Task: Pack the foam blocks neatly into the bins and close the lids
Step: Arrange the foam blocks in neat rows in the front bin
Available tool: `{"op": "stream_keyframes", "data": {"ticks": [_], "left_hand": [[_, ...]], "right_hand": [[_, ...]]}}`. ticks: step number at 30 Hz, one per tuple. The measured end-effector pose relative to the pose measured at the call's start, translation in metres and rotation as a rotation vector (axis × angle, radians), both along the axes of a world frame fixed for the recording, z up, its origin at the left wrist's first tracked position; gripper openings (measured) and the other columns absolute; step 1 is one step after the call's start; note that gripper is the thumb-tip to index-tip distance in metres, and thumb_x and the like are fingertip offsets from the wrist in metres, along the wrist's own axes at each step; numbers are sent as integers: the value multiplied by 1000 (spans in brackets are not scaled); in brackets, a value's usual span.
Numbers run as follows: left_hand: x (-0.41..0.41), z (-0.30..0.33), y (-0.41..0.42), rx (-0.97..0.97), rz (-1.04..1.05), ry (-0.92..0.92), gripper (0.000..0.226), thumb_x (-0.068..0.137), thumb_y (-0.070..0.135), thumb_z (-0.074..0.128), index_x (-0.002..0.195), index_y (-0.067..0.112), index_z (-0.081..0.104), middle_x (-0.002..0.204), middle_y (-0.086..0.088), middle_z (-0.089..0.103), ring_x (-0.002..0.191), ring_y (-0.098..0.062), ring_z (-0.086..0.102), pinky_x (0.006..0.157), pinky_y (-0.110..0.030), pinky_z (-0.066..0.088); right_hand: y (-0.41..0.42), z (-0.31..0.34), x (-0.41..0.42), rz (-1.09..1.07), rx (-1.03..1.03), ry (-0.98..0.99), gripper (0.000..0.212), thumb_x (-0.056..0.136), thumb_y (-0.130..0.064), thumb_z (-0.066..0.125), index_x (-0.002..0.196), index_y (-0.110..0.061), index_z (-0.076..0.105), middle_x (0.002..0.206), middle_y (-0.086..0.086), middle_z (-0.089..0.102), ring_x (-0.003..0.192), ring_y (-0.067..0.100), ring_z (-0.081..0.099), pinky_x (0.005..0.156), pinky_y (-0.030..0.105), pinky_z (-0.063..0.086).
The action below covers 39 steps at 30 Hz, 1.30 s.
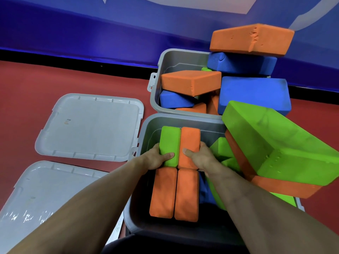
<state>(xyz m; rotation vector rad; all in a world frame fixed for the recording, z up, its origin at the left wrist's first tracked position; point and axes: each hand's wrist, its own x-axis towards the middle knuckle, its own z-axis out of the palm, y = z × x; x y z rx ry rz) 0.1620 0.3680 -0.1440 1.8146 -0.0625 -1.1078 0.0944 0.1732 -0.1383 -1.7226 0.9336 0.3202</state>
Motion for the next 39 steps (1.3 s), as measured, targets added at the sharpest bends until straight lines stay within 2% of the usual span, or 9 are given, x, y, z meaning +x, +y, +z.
{"op": "stream_keyframes", "data": {"ticks": [4, 7, 9, 11, 14, 20, 30, 35, 39], "left_hand": [[-4, 6, -1, -11, 49, 31, 71, 90, 39, 76, 149, 16, 43, 131, -4, 68, 116, -21, 68, 103, -43, 54], [-7, 4, -2, -17, 72, 34, 71, 88, 43, 77, 147, 20, 45, 128, -3, 70, 110, -19, 70, 88, -38, 61], [-10, 6, -1, -6, 85, 28, 63, 93, 39, 73, 147, 23, 43, 129, -4, 69, 105, -18, 70, 66, -26, 61], [-11, 8, -2, 24, 87, 25, 61, 95, 41, 70, 146, 29, 40, 128, -2, 68, 103, -22, 70, 54, -28, 58], [-12, 13, -4, 72, 66, 14, 63, 94, 46, 68, 146, 34, 34, 128, -1, 66, 106, -28, 70, 59, -39, 59], [-26, 9, -9, 102, 67, -112, 76, 97, 31, 68, 157, 16, 24, 145, -8, 56, 127, -25, 58, 104, -34, 47], [-24, 17, -8, 57, 95, -39, 74, 97, 28, 69, 156, 15, 26, 140, -9, 59, 115, -19, 60, 95, -29, 49], [-48, 17, 2, -92, 276, 95, 86, 74, 44, 88, 146, 17, 49, 123, -7, 73, 112, -26, 71, 101, -46, 56], [-74, 8, 6, -128, 377, 39, 67, 80, 25, 87, 141, 23, 57, 114, -2, 77, 103, -17, 74, 88, -32, 60]], "right_hand": [[3, -14, -1, 18, -51, -5, 72, 70, -45, 84, 130, -18, 54, 124, 6, 68, 111, 26, 66, 100, 47, 53], [4, -16, -1, 19, -44, -9, 65, 76, -38, 84, 131, -19, 54, 123, 4, 68, 110, 25, 66, 100, 45, 53], [4, -17, -1, 27, -62, -18, 63, 80, -35, 83, 133, -19, 53, 122, 4, 68, 111, 25, 65, 101, 44, 52], [4, -22, -3, 23, -51, -31, 62, 81, -36, 83, 133, -21, 53, 122, 4, 68, 110, 25, 65, 101, 44, 52], [5, -26, -6, 8, -1, -58, 65, 83, -35, 81, 138, -24, 49, 123, 4, 67, 110, 24, 66, 101, 45, 53], [2, -25, -14, -6, 69, -85, 73, 83, -36, 81, 145, -28, 44, 127, 3, 66, 110, 23, 66, 98, 47, 55], [2, -26, -14, 3, 79, -101, 76, 81, -39, 82, 146, -30, 44, 126, 0, 65, 112, 21, 65, 100, 44, 54], [12, -15, -34, -66, 137, -143, 60, 81, -36, 82, 135, -23, 58, 121, 2, 71, 105, 19, 70, 98, 42, 55], [19, -18, -78, -65, 244, -164, 49, 82, -35, 81, 127, -27, 63, 112, -3, 76, 100, 15, 73, 94, 46, 58]]}}
